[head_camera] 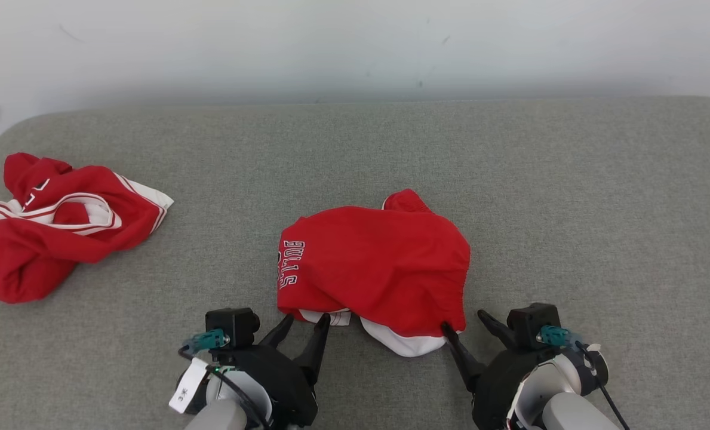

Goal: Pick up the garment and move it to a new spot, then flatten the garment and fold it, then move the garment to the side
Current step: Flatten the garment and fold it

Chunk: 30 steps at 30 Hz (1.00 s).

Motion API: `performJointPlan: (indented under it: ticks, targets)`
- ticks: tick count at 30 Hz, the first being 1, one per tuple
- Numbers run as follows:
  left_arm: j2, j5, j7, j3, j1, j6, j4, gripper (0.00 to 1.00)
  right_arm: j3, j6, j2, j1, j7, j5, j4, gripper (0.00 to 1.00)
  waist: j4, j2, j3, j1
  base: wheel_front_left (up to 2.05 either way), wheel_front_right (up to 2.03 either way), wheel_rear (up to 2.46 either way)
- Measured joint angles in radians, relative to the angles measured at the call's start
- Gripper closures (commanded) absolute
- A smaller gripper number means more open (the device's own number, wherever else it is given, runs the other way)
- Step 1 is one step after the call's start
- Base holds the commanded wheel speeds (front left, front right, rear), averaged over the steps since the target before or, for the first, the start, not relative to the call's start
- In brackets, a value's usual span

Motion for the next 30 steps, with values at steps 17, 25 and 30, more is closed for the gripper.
performJointPlan:
  ticks: [17,25,30]
  targets:
    - [-0.005,-0.122,-0.016,-0.061,-0.084,0.058,0.149,0.0,0.038,0.025,0.017,-0.053,0.02,0.003,0.062,0.0,-0.016,-0.0001,-0.002,-0.0001,0.0,0.0,0.0]
    - [-0.005,-0.14,-0.039,-0.087,-0.106,0.044,0.186,1.0,0.051,0.029,0.024,-0.06,0.023,0.013,0.074,1.0,-0.02,-0.0001,-0.004,-0.0001,0.0,0.0,0.0]
    - [-0.006,-0.141,-0.076,-0.086,-0.135,0.044,0.239,1.0,0.035,0.034,0.028,-0.062,0.007,0.036,0.085,1.0,-0.018,0.0,-0.009,-0.0001,0.0,0.0,0.0]
